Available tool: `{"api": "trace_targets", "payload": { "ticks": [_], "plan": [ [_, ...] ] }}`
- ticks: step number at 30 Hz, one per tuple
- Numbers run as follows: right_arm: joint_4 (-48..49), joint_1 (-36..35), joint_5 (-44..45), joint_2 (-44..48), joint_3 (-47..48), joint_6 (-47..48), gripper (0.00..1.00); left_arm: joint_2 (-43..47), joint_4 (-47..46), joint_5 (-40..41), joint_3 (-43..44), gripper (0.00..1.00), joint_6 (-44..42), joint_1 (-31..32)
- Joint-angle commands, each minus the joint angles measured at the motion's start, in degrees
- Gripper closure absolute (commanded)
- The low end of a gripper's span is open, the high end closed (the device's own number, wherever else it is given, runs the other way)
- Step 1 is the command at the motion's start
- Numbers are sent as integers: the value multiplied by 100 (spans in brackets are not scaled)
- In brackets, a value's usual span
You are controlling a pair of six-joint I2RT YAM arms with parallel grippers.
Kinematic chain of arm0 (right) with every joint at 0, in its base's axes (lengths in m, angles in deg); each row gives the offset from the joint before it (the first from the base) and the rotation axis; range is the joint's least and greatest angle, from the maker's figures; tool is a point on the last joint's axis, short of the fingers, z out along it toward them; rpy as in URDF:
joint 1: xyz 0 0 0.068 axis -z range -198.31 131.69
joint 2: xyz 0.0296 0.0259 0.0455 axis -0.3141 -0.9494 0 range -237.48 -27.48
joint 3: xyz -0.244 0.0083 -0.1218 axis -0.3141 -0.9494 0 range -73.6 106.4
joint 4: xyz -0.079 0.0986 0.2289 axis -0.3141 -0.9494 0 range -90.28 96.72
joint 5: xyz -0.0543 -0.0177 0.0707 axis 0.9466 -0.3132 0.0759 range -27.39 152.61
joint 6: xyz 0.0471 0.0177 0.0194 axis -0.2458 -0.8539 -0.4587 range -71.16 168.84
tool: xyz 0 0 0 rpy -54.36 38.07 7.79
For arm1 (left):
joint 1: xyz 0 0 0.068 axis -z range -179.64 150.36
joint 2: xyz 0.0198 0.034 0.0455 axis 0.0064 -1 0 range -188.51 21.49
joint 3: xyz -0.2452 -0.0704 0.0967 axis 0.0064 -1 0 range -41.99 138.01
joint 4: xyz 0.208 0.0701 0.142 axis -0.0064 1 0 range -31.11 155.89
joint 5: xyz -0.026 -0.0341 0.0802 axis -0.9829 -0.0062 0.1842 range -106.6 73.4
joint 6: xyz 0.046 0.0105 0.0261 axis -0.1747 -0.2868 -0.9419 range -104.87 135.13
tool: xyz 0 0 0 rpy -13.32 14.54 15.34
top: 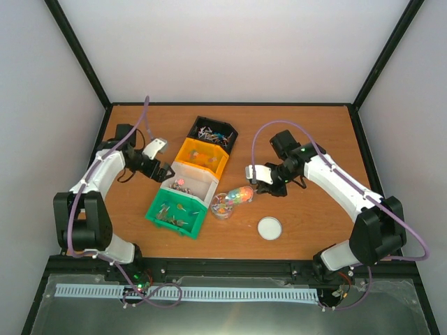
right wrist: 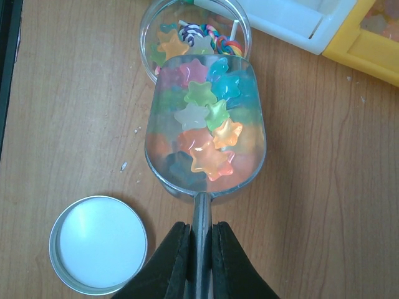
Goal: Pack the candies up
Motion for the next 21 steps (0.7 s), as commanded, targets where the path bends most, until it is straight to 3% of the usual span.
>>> {"api": "trace_targets", "payload": {
  "ticks": [1,8,21],
  "plan": [
    [-164,-214,510,-25,171,-147,97,367,496,454,-134,0,-838,-31],
    [-229,-468,902,-138,372,-320,97,522,943,552,-387,0,-1388,117],
    [-437,-617,1154,-147,655,-341,97,563,153,1677,-764,0,-1201,363]
  ]
}}
